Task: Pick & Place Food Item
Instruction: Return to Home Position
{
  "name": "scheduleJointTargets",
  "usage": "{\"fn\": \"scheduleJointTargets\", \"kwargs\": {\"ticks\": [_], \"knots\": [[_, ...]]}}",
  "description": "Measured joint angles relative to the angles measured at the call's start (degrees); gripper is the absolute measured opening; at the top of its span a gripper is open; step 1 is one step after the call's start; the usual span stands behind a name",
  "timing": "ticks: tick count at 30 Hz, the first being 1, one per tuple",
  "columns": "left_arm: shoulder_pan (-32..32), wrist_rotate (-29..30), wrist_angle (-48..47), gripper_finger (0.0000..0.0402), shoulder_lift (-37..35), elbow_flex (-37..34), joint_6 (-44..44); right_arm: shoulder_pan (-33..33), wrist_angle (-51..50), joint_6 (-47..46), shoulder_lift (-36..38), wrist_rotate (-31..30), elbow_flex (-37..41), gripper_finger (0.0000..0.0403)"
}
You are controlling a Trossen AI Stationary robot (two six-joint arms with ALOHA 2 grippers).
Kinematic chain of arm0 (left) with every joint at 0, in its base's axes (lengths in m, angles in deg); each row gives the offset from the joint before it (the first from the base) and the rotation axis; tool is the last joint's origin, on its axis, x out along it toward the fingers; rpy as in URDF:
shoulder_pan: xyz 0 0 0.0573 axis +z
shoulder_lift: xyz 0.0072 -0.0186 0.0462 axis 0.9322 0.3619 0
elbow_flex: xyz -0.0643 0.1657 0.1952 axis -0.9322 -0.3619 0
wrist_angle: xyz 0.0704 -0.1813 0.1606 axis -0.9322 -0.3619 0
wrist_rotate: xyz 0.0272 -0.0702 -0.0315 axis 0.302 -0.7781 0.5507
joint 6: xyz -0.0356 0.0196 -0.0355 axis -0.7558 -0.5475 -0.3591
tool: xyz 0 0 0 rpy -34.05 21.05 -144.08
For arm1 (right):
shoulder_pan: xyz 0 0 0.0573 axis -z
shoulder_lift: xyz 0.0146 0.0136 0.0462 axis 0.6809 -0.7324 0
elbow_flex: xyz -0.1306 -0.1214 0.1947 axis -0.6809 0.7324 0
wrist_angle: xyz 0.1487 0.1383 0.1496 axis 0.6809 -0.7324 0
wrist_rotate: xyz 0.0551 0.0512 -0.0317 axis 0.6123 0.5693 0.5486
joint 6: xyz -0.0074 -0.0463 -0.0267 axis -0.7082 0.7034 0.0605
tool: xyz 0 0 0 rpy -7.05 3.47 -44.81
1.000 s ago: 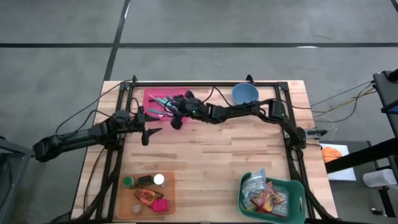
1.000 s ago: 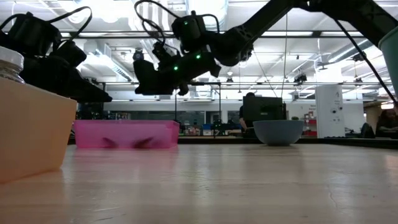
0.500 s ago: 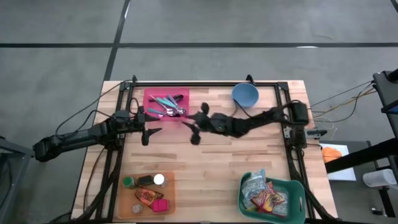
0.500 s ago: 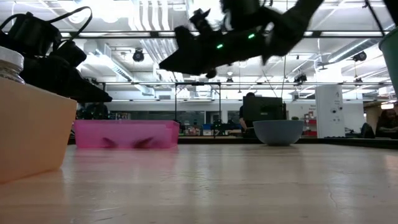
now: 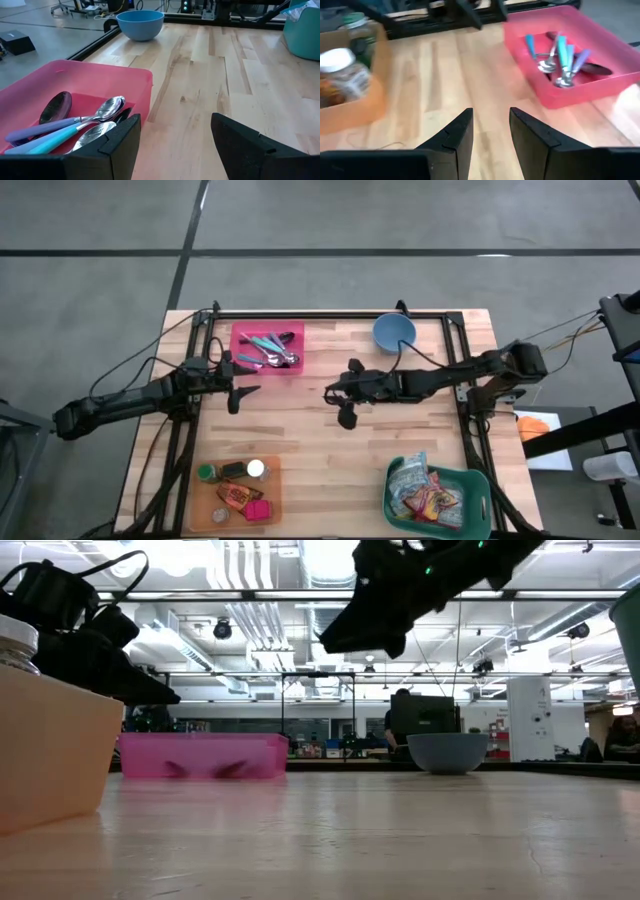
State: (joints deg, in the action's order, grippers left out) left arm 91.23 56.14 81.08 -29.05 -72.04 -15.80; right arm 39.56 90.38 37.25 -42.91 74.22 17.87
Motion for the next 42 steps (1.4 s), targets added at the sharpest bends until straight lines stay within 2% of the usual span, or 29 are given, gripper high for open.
{"fn": "scheduleJointTargets", "kwargs": {"ticks": [8, 13, 20, 24, 33, 42], "knots": [[0.00, -0.01, 0.00, 0.0243, 0.00, 0.01, -0.01, -0.35, -9.91, 0.73, 1.83, 1.24, -3.68, 0.0125], [0.00, 0.01, 0.00, 0.0243, 0.01, 0.00, 0.00, -0.76, -20.42, -0.55, 1.89, 1.71, -6.74, 0.0125], [0.02, 0.01, 0.00, 0.0243, 0.00, 0.01, 0.00, -4.29, -21.25, 7.41, 5.05, 3.77, -5.79, 0.0125], [0.01, 0.00, 0.00, 0.0243, 0.00, 0.00, 0.00, -6.27, -18.12, 9.82, 11.91, 2.07, 0.00, 0.0125], [0.02, 0.00, 0.00, 0.0243, 0.00, -0.01, 0.00, -7.49, 6.77, 11.08, 32.66, 0.93, 25.51, 0.0125], [0.02, 0.01, 0.00, 0.0243, 0.00, 0.01, -0.01, -7.52, 16.84, 9.09, 52.93, -1.47, 43.94, 0.0125]]}}
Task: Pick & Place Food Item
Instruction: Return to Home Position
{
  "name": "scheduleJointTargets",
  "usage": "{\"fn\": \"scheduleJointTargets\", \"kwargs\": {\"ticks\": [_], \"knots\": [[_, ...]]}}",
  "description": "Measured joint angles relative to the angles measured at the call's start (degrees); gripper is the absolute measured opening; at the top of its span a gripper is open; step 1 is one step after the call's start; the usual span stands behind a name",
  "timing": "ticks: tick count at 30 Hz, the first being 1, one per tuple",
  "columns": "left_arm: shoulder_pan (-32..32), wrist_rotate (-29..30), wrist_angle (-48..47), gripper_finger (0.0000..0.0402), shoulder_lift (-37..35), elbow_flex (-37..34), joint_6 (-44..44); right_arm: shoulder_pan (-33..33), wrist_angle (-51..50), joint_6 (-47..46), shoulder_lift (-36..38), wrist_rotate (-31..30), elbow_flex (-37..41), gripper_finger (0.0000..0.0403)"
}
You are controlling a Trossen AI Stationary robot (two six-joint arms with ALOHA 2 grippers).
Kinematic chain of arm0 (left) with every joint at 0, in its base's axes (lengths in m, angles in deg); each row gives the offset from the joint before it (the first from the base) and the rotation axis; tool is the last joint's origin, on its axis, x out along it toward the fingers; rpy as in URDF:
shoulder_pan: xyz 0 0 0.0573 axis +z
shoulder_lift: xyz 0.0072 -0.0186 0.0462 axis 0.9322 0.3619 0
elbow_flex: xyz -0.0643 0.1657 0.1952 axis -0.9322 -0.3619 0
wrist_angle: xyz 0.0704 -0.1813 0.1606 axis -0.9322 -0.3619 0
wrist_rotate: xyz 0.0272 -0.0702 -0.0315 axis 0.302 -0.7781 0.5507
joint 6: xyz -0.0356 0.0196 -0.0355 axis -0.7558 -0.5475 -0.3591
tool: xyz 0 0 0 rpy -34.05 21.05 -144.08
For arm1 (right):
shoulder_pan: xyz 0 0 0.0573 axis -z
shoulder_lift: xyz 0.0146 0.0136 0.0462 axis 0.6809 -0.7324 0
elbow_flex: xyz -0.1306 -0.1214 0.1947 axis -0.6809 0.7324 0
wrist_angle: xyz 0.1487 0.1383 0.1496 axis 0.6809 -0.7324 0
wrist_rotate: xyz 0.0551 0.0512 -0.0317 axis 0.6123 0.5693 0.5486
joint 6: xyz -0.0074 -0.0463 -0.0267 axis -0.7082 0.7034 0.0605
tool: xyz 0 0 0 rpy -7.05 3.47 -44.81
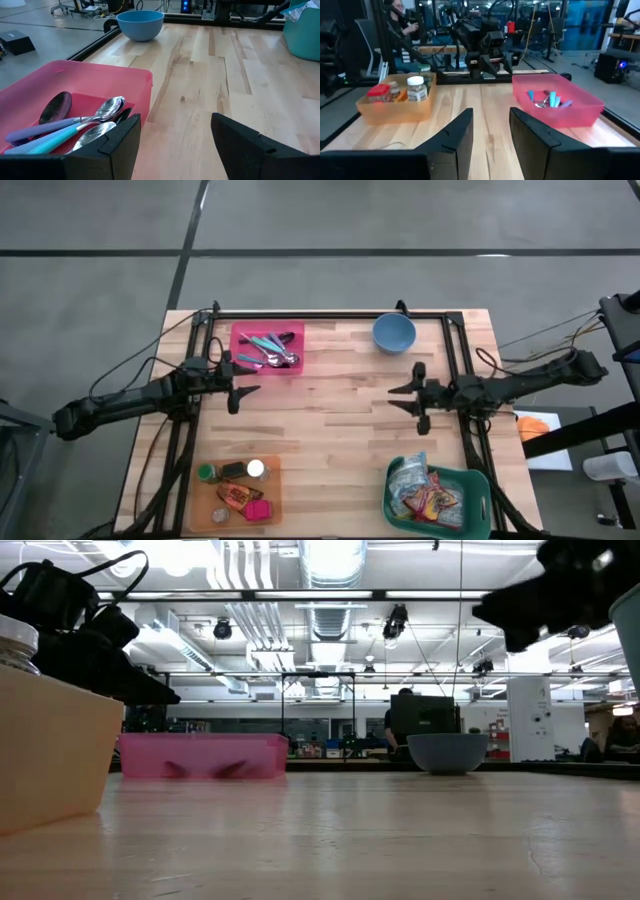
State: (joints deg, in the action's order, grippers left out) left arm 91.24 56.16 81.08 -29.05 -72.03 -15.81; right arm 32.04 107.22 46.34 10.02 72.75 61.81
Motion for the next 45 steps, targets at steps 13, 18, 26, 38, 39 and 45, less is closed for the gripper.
{"fn": "scheduleJointTargets", "kwargs": {"ticks": [13, 18, 26, 38, 39, 45], "knots": [[-0.01, 0.00, -0.01, 0.0243, 0.02, -0.02, 0.00, -0.04, -16.60, -2.90, 25.53, 8.89, 7.82, 0.0125], [0.00, -0.02, 0.00, 0.0243, 0.00, -0.02, 0.01, 0.01, -26.94, -3.10, 37.46, 10.00, 7.80, 0.0125], [0.00, 0.71, -0.02, 0.0243, 0.00, -0.02, 0.01, -0.15, -29.38, -3.02, 37.50, 10.62, 6.95, 0.0125], [0.00, 0.90, -0.11, 0.0243, 0.00, -0.02, 0.01, -0.23, -29.21, -3.25, 37.02, 10.56, 6.95, 0.0125], [0.00, 0.89, -0.11, 0.0243, 0.00, -0.01, 0.01, -0.23, -29.22, -3.22, 36.87, 10.56, 6.95, 0.0125], [0.00, 0.90, -0.13, 0.0243, 0.00, -0.02, 0.01, -0.23, -29.23, -2.58, 36.26, 10.56, 6.95, 0.0125]]}}
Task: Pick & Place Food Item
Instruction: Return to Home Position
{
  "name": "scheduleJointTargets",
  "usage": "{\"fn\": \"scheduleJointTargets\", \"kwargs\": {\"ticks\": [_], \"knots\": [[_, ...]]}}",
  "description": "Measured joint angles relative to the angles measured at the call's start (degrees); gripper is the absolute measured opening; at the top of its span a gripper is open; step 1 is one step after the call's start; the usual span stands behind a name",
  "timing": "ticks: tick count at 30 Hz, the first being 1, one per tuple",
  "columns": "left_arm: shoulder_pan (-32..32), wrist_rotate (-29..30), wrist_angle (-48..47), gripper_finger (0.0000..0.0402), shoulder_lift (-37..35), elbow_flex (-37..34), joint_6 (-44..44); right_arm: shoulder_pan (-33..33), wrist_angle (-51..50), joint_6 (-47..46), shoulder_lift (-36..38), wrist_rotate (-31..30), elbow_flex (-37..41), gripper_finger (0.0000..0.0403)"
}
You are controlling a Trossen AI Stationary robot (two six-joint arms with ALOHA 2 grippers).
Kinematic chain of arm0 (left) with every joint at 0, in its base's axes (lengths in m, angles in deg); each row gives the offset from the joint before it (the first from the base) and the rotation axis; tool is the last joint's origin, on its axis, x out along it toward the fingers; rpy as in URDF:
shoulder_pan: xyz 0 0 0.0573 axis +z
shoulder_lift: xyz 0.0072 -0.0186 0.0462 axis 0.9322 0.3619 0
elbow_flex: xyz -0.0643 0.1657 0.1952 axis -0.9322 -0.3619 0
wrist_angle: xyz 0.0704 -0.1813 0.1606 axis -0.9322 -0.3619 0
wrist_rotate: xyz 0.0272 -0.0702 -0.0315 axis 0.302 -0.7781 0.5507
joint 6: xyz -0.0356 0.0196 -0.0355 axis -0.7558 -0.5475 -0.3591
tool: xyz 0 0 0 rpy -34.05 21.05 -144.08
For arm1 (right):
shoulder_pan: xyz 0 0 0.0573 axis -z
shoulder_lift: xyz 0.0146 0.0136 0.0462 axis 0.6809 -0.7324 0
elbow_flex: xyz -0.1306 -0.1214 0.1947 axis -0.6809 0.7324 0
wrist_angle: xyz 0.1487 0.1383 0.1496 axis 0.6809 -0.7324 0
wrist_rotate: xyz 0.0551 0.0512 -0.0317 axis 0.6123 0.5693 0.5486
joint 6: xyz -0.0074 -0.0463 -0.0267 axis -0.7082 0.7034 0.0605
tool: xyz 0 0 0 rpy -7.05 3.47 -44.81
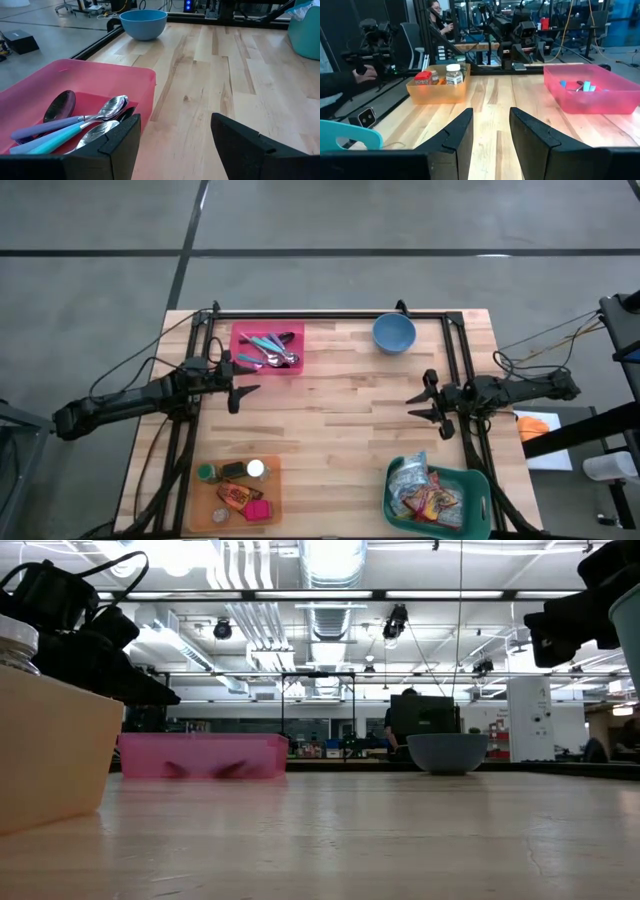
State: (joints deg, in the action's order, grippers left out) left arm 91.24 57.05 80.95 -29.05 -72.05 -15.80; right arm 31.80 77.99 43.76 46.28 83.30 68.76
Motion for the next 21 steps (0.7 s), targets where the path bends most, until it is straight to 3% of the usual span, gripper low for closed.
{"fn": "scheduleJointTargets", "kwargs": {"ticks": [6, 11, 14, 17, 21], "knots": [[0.00, 0.00, -0.02, 0.0243, 0.00, 0.01, 0.22, 0.00, 0.00, 0.35, 0.00, 0.00, 0.00, 0.0125], [0.00, 0.92, 0.02, 0.0243, 0.00, 0.00, 6.23, 0.00, 0.00, 0.50, -0.39, 0.00, 0.00, 0.0125], [0.00, 1.06, 0.03, 0.0243, 0.00, 0.00, 4.51, 0.00, 0.02, 1.16, -0.46, -0.01, 0.00, 0.0125], [-0.02, 0.17, 0.05, 0.0243, 0.00, 0.00, -3.95, 0.00, 0.02, 1.89, -0.47, -0.02, 0.00, 0.0125], [0.22, -0.08, 1.24, 0.0243, -0.96, -0.09, -5.20, 0.00, 0.02, 1.96, -0.48, -0.02, 0.00, 0.0125]]}}
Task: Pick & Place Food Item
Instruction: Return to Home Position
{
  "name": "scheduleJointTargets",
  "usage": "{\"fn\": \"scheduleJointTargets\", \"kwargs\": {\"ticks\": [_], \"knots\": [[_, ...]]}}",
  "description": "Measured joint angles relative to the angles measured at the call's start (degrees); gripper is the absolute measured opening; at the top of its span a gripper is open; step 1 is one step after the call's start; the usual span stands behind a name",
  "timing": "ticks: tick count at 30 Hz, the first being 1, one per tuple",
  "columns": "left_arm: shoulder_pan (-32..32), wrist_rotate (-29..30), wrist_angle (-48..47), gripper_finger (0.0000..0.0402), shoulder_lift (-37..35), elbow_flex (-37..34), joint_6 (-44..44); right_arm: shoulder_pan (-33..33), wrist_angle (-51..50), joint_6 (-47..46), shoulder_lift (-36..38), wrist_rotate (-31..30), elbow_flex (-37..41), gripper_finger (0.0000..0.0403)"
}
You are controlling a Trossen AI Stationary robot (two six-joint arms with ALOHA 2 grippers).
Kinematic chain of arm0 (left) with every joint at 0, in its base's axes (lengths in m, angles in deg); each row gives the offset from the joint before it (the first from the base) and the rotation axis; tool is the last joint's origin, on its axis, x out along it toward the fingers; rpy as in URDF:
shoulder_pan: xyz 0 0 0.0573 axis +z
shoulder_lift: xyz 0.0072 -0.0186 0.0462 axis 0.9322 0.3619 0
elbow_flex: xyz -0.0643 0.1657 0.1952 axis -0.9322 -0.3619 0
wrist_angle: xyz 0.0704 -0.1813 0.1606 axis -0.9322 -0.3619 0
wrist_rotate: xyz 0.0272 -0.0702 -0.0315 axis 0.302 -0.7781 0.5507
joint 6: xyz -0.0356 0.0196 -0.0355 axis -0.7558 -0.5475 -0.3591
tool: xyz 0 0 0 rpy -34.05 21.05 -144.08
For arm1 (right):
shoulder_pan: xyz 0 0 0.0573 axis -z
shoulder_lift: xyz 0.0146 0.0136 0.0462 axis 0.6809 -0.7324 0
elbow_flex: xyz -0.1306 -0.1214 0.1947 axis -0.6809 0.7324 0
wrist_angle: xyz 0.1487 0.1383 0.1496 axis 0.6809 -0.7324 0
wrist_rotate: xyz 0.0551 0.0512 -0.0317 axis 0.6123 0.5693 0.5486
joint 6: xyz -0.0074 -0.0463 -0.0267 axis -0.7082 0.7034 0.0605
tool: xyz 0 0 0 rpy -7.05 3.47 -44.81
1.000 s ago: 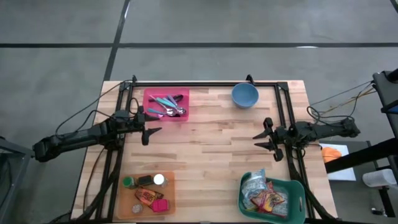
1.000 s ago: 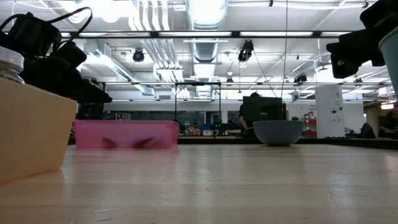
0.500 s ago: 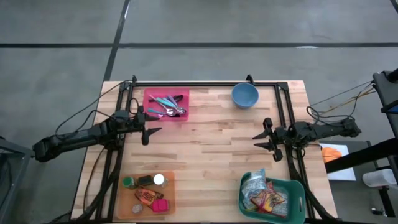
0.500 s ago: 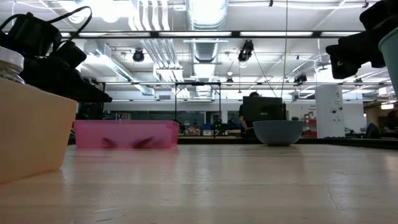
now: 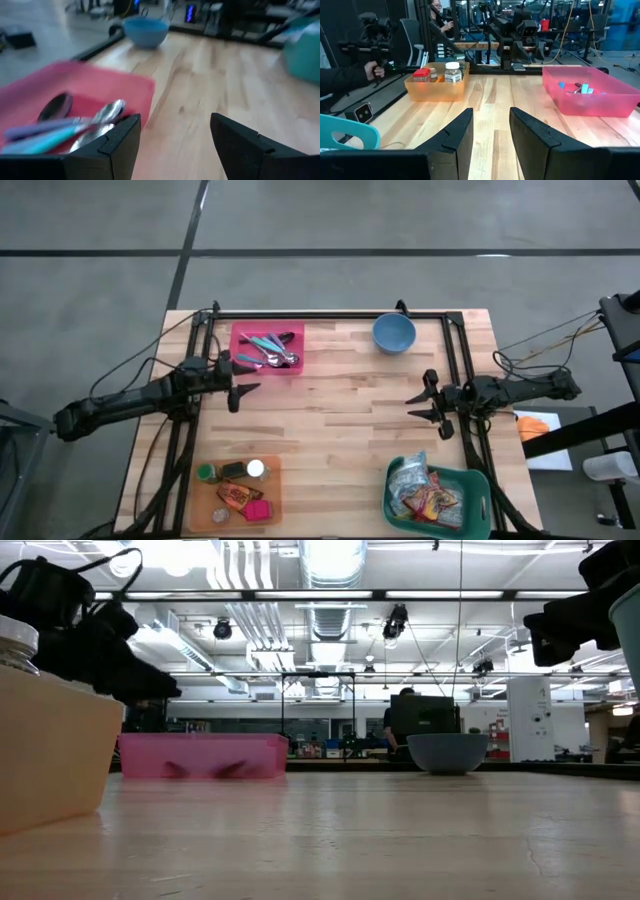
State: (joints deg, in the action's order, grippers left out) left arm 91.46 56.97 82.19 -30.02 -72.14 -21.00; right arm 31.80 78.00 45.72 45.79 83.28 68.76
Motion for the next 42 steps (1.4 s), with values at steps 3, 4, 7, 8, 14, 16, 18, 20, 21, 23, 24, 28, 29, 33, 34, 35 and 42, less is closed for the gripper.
{"fn": "scheduleJointTargets", "kwargs": {"ticks": [3, 4, 7, 8, 14, 16, 18, 20, 21, 23, 24, 28, 29, 33, 34, 35, 42], "knots": [[0.00, -4.30, 0.58, 0.0243, -2.68, -0.21, 0.33, 0.00, 0.00, -0.01, -0.25, 0.02, 0.00, 0.0125], [-0.02, -6.29, 1.23, 0.0243, -3.88, -0.45, 0.71, 0.00, -0.02, 0.01, -0.43, 0.04, 0.00, 0.0125], [-0.02, -10.35, 2.29, 0.0243, -7.14, -0.66, 2.40, 0.00, -0.02, 0.01, -1.48, 0.04, 0.00, 0.0125], [-0.02, -10.48, 2.27, 0.0243, -8.16, -0.66, 2.45, -0.01, -0.02, 0.01, -1.90, 0.04, 0.00, 0.0125], [-0.02, -10.53, 2.30, 0.0243, -11.37, -0.66, 0.58, 0.00, -0.03, -0.47, -4.00, 0.03, 0.00, 0.0125], [0.00, -11.51, 3.54, 0.0243, -12.99, -1.06, -1.58, 0.00, -0.02, -0.55, -4.11, 0.02, 0.00, 0.0125], [-0.02, -14.18, 4.11, 0.0243, -15.21, -1.14, -2.16, -0.01, -0.01, -0.77, -3.99, 0.02, 0.00, 0.0125], [-0.02, -16.96, 4.60, 0.0243, -17.79, -1.14, -1.97, -0.02, 0.00, -1.87, -3.98, 0.02, 0.00, 0.0125], [-0.02, -18.15, 5.35, 0.0243, -17.75, -1.14, -1.82, -0.02, -0.02, -2.10, -3.98, 0.02, 0.00, 0.0125], [0.02, -19.02, 4.33, 0.0243, -17.28, -1.14, -1.95, -0.02, -0.02, -2.36, -3.96, 0.02, 0.00, 0.0125], [0.02, -19.05, 4.44, 0.0243, -16.88, -1.14, -2.17, -0.01, -0.01, -2.32, -3.98, 0.00, 0.00, 0.0125], [0.03, -19.01, 4.51, 0.0243, -15.86, -1.14, -1.23, -0.02, 0.00, -2.18, -3.96, 0.02, 0.00, 0.0125], [0.02, -19.02, 4.64, 0.0243, -15.53, -1.14, -0.81, -0.02, 0.00, -2.18, -3.95, 0.02, 0.00, 0.0125], [0.03, -18.87, 4.60, 0.0243, -14.81, -1.16, -0.88, -0.02, 0.00, -3.14, -3.96, 0.02, 0.00, 0.0125], [0.04, -18.85, 4.50, 0.0243, -14.73, -1.16, -1.50, -0.02, 0.02, -3.23, -3.96, 0.02, 0.00, 0.0125], [0.04, -18.87, 4.52, 0.0243, -14.75, -1.16, -2.32, -0.02, 0.04, -3.25, -3.97, 0.00, 0.00, 0.0125], [0.04, -18.86, 4.63, 0.0243, -14.79, -1.18, -3.74, -0.02, 0.07, -3.13, -3.98, 0.00, 0.00, 0.0125]]}}
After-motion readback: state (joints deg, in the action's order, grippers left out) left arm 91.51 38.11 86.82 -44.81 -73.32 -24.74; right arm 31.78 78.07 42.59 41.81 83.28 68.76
